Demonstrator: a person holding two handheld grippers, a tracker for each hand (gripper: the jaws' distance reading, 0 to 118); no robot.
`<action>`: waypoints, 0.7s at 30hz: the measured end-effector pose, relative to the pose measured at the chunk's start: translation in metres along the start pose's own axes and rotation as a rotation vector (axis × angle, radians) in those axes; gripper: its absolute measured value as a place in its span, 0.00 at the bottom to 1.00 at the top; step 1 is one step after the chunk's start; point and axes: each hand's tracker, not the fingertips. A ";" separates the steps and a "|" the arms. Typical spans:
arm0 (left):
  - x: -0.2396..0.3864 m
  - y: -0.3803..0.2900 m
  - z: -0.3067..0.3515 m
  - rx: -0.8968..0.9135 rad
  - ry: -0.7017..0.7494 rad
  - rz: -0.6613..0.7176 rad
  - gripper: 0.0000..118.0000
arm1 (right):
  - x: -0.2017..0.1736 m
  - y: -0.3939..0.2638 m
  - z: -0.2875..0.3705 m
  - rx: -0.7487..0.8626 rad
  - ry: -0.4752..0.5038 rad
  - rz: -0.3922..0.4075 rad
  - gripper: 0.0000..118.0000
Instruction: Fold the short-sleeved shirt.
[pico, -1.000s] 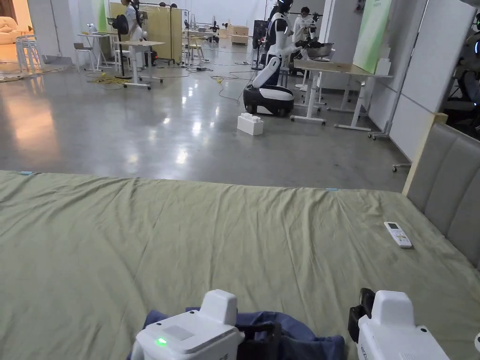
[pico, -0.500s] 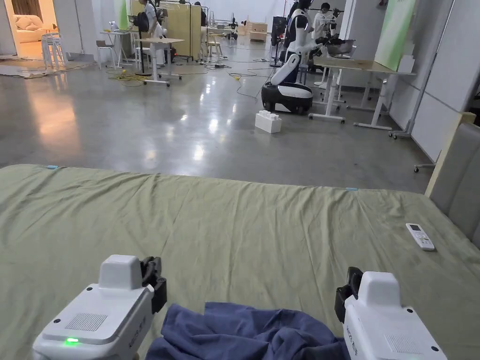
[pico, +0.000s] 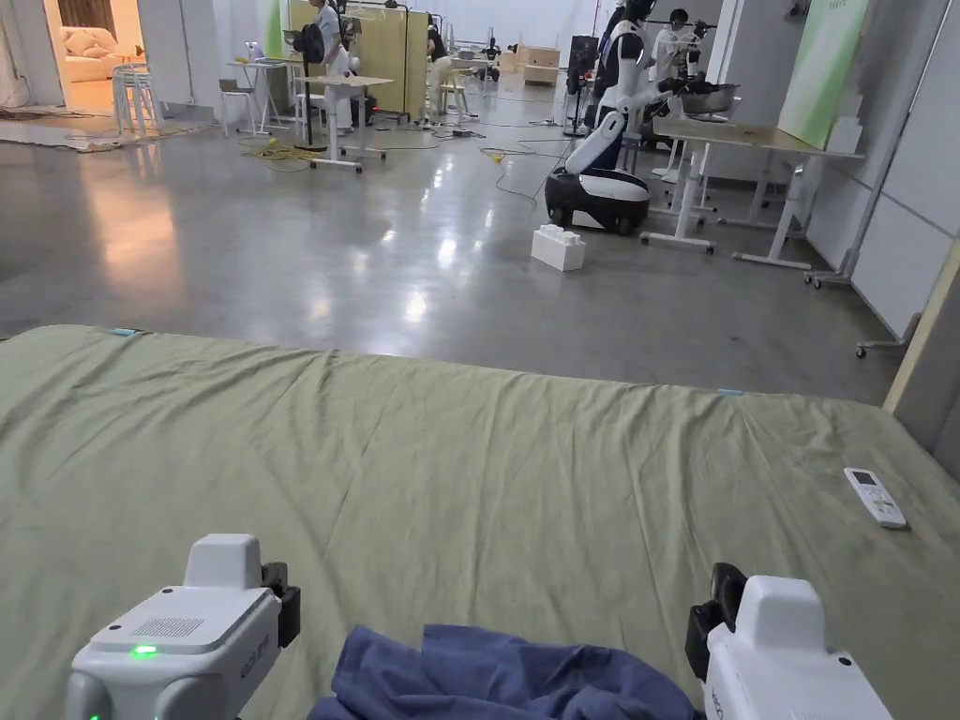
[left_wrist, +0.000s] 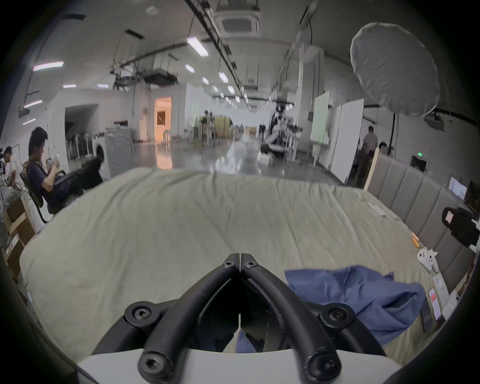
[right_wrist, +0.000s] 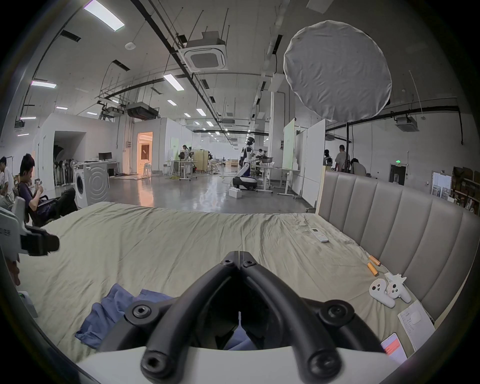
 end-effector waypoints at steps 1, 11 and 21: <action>-0.001 -0.001 -0.016 -0.053 -0.022 0.004 0.00 | 0.001 -0.002 -0.004 -0.006 0.000 0.002 0.00; 0.023 -0.011 -0.158 -0.402 -0.094 -0.007 0.28 | 0.019 -0.033 -0.039 -0.083 -0.023 0.017 0.00; 0.064 -0.053 -0.206 -0.529 -0.053 -0.145 0.64 | 0.052 -0.072 -0.051 -0.196 -0.078 0.016 0.00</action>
